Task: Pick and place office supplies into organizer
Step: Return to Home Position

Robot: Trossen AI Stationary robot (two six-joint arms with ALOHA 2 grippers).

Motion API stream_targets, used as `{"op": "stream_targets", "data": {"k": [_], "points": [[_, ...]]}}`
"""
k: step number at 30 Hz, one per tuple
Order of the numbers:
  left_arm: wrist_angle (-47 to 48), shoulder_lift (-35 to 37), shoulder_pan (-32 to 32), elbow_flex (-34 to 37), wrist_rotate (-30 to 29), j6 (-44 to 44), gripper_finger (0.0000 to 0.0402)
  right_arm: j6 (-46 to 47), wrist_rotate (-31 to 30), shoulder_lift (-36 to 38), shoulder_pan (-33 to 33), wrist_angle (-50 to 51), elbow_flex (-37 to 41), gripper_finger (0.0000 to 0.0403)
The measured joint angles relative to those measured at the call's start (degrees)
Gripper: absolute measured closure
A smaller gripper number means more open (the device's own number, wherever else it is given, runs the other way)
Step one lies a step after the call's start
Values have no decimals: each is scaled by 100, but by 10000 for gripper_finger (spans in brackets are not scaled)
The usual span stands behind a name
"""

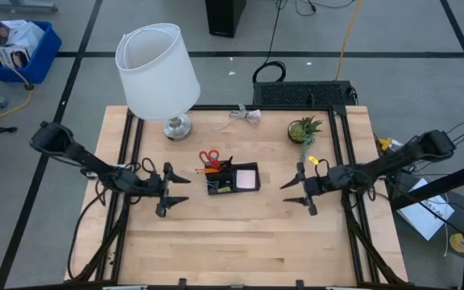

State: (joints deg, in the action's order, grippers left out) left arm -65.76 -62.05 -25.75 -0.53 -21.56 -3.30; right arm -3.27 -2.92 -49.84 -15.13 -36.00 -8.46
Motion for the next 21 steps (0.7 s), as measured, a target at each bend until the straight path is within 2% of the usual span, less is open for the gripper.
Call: {"op": "stream_targets", "data": {"k": [3, 6, 10, 13, 18, 21], "points": [[716, 616, 134, -5, 174, -27, 128, 72, 169, 562, 213, 976, -132, 207], [1433, 1411, 135, -5, 240, -14, 128, -4, 173, 1099, 309, 1531, -132, 207], [2702, 2524, 141, -3, 154, 87, 128, -218, 450, 1778, 381, 1617, 8, 210], [3560, 3311, 142, -5, -122, 2, 128, -332, 619, 2239, 482, 1785, 134, 209], [4310, 4275, 139, -5, -64, 128, 128, -181, 656, 2955, 821, 2433, 286, 207], [4923, 4685, 139, -7, -38, 130, 128, -279, 1028, 3322, 995, 2437, 455, 210]]}}
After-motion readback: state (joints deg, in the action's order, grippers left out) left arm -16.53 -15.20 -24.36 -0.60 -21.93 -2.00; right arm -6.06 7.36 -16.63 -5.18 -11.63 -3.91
